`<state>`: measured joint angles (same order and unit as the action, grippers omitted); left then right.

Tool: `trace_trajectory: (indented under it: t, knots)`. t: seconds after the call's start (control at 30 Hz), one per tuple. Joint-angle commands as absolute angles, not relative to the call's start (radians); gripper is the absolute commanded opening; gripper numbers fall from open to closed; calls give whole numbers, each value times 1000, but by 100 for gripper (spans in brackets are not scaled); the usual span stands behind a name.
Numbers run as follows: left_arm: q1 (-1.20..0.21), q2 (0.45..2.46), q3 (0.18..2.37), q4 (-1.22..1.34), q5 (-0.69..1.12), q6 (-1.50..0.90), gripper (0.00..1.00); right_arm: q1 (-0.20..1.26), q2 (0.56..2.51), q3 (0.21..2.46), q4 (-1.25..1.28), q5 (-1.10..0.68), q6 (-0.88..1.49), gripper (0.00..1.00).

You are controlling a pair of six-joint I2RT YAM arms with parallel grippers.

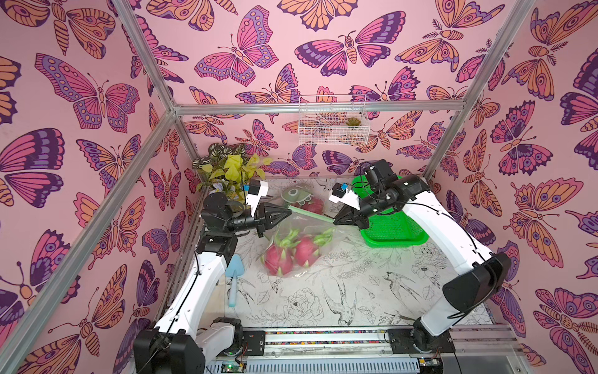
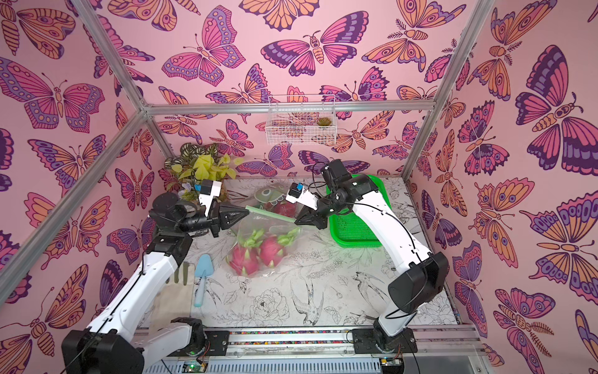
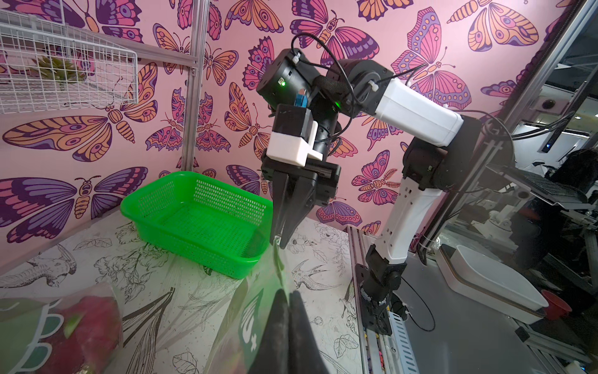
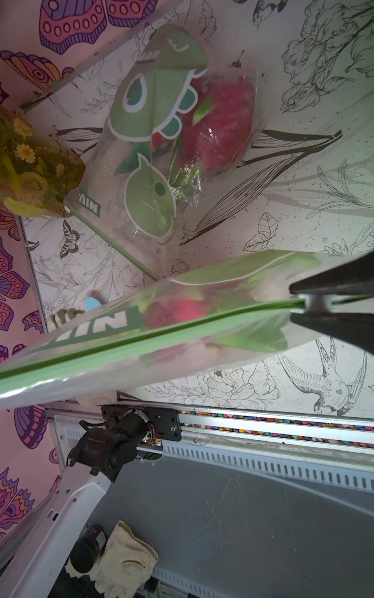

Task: Open the zip-top bag and take out the dragon fruit
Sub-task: Unzip the zipper on the zipper food storage bag.

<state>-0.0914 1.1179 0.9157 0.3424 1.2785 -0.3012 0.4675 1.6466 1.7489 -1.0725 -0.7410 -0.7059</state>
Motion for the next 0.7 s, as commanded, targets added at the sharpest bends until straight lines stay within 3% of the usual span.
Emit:
trace_trajectory:
  t: [0.0,0.67]
  knots:
    - [-64,1067,947,404,1269,-313,0,431,1620,1696,-1091,-618,-695,0]
    - [-28,1040,969,362,1267,-311,0,354,1545,1619,-1067,-624,-695,0]
